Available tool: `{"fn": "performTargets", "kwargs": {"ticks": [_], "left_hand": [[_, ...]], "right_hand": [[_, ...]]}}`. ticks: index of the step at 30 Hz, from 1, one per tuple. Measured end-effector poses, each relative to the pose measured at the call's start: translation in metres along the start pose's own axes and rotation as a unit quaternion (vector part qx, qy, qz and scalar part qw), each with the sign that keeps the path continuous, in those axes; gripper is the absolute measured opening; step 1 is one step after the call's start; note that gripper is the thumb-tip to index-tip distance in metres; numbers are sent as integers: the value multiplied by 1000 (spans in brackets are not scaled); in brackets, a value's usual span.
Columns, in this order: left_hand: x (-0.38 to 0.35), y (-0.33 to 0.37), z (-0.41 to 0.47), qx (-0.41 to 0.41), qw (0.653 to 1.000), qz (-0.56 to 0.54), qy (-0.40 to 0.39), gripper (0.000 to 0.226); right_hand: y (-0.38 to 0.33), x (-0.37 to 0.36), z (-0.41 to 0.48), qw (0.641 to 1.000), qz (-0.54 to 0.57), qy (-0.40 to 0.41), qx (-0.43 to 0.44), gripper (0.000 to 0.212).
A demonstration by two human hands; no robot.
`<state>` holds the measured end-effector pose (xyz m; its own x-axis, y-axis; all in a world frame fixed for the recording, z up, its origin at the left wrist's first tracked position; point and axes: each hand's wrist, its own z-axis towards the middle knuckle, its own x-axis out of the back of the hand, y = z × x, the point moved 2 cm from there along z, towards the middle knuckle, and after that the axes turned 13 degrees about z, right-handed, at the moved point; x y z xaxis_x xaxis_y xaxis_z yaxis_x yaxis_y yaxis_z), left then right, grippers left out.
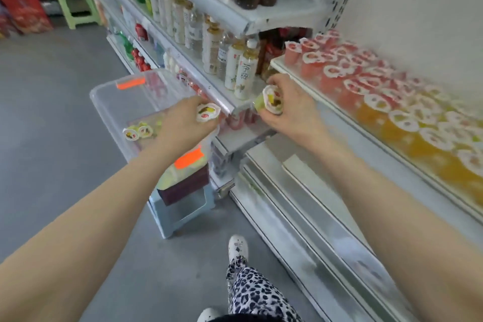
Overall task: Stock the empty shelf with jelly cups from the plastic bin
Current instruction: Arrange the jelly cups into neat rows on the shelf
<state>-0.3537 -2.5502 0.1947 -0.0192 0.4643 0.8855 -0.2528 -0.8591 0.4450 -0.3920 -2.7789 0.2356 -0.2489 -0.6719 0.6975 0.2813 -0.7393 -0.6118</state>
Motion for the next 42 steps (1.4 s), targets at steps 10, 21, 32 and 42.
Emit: {"fn": "performTargets", "kwargs": {"ticks": [10, 21, 32, 42], "left_hand": [[0, 172, -13, -210, 978, -18, 8, 49], [-39, 398, -87, -379, 921, -91, 6, 50], [-109, 581, -183, -436, 891, -123, -27, 52], [-146, 641, -211, -403, 905, -127, -52, 52]], "right_hand": [[17, 168, -100, 979, -124, 144, -69, 50], [56, 344, -271, 924, -206, 277, -167, 51], [119, 508, -450, 847, -226, 362, -317, 48], [228, 524, -518, 842, -163, 303, -414, 35]]}}
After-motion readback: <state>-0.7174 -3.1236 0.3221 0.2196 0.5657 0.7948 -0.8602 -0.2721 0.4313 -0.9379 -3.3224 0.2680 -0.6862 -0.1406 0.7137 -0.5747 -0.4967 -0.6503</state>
